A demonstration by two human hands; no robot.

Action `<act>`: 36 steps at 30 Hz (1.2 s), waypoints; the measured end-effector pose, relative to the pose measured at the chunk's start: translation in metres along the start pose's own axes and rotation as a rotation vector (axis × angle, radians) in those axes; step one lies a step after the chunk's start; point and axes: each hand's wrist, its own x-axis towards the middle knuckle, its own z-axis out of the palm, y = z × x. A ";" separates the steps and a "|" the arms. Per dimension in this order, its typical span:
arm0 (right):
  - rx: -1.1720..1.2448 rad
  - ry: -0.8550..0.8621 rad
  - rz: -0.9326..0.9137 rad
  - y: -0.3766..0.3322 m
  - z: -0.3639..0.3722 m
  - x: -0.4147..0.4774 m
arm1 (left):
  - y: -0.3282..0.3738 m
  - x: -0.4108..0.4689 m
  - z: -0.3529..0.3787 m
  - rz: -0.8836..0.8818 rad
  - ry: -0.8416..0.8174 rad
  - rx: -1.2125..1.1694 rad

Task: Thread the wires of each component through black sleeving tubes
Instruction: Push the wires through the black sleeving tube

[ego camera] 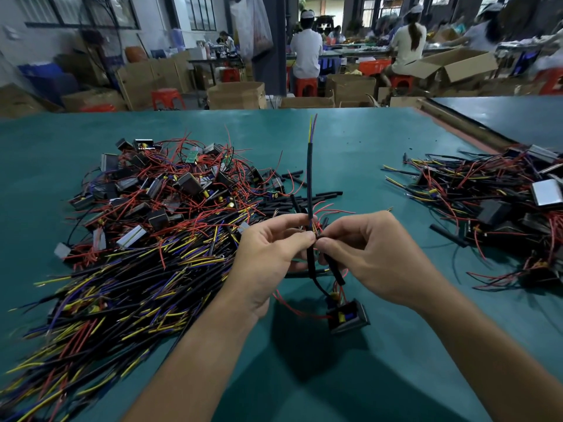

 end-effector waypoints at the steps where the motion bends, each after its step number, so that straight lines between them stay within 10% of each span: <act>1: -0.002 0.003 -0.001 -0.001 -0.001 0.000 | 0.000 0.000 0.001 0.004 0.016 0.000; 36: -0.013 0.025 -0.013 -0.003 -0.008 0.000 | -0.001 0.000 0.003 0.084 0.024 0.083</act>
